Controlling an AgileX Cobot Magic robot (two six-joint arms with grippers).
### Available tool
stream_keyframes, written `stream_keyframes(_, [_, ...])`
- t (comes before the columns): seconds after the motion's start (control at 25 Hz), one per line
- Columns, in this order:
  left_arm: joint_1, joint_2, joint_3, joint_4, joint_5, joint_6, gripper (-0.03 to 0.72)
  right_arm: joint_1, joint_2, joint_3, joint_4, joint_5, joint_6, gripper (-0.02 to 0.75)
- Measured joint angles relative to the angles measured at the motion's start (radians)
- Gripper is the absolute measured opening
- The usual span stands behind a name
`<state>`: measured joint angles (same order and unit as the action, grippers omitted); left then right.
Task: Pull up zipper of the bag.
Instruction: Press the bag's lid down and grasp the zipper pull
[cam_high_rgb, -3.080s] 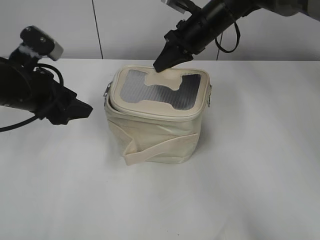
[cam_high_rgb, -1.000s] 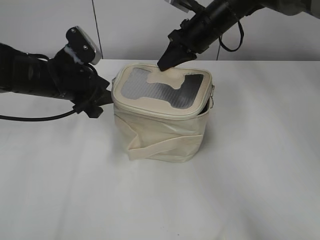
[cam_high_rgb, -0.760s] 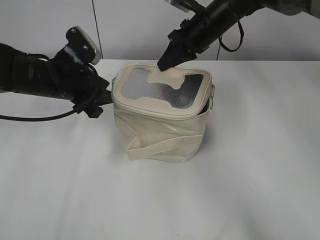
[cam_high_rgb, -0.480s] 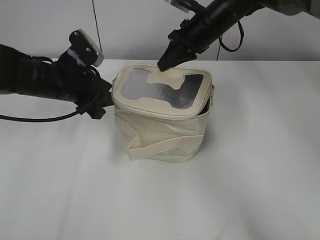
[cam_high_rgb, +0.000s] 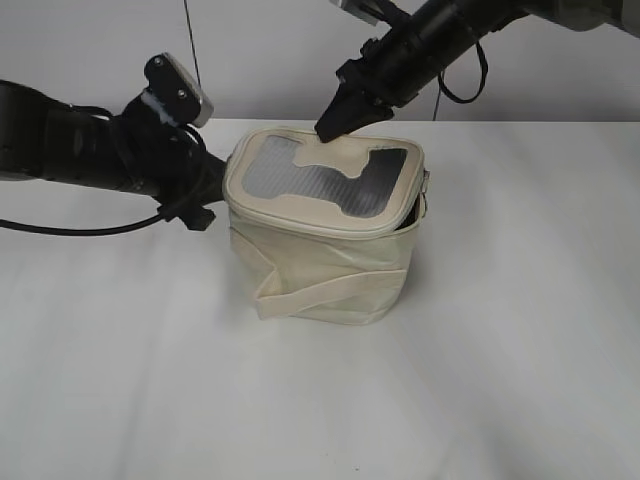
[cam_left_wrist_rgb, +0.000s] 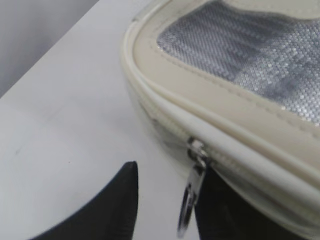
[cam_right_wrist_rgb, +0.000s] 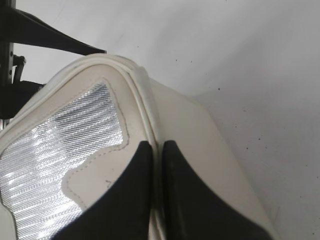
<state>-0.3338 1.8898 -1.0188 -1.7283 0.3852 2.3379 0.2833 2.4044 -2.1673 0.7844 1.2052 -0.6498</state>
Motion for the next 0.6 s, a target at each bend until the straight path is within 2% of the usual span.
stream_keyframes(0.04, [0.000, 0.000, 0.000, 0.000, 0.000, 0.000, 0.282, 0.000, 0.000, 0.000, 0.000, 0.000, 0.000, 0.039])
stream_keyframes(0.2, [-0.001, 0.000, 0.000, 0.000, 0.010, 0.000, 0.052, 0.000, 0.000, 0.000, 0.000, 0.000, 0.000, 0.039])
stream_keyframes(0.24, [-0.001, 0.000, 0.000, 0.001, 0.010, -0.001, 0.019, 0.000, 0.000, 0.000, -0.001, 0.000, 0.000, 0.039])
stream_keyframes(0.4, [-0.007, -0.010, 0.010, 0.002, -0.027, -0.032, -0.002, 0.000, 0.000, 0.000, 0.001, -0.002, 0.000, 0.039])
stream_keyframes(0.6, [-0.009, -0.081, 0.080, 0.000, -0.053, -0.049, -0.002, 0.000, 0.000, 0.000, 0.003, -0.002, 0.002, 0.039])
